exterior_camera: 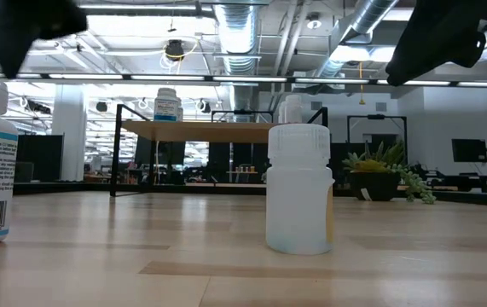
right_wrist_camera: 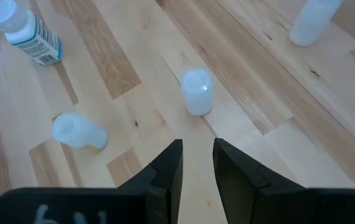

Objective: Pick and place medicine bottles onto shelf by color
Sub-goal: Put the white pill bottle on the shelf aligned with the other white pill bottles

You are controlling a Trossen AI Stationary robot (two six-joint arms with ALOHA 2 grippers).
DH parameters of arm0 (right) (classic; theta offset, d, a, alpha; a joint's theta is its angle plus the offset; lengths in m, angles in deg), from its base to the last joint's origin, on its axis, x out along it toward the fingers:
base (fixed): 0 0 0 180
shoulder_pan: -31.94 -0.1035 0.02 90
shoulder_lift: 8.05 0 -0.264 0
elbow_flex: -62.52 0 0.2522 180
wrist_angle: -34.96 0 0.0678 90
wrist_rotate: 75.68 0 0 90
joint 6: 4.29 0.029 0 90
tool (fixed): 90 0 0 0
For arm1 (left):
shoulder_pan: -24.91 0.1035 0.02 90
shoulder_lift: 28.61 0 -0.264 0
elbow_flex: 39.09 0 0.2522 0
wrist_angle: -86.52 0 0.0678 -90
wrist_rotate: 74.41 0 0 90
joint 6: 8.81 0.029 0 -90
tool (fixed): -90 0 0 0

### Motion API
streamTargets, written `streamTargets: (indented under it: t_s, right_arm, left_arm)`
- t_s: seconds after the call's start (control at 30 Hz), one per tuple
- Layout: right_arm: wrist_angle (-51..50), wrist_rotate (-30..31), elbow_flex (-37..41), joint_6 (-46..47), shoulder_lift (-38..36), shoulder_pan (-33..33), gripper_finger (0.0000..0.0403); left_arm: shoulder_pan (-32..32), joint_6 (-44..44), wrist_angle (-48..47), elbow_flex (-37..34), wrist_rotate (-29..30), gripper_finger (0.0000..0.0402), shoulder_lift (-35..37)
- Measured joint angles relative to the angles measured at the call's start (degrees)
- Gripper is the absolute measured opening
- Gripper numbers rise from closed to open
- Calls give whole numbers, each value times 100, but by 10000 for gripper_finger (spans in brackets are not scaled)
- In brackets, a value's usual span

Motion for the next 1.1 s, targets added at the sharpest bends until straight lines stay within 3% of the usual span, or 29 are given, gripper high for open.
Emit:
streamTargets:
  t_s: [0.13, 0.43, 0.67, 1.1]
  right_arm:
    - [0, 0, 0, 0, 0, 0, 111]
    - [-2, 0, 0, -47, 2, 0, 111]
    - [-26, 0, 0, -51, 4, 0, 111]
    - [-2, 1, 0, -52, 4, 0, 111]
  left_arm:
    - [-129, -306, 756, -566, -291, 258, 0]
    - [-330, -514, 2295, -1360, -142, 258, -11]
    - [-384, -391, 2636, -1414, 247, 258, -252]
    - [-380, -234, 3622, -1411, 258, 258, -809]
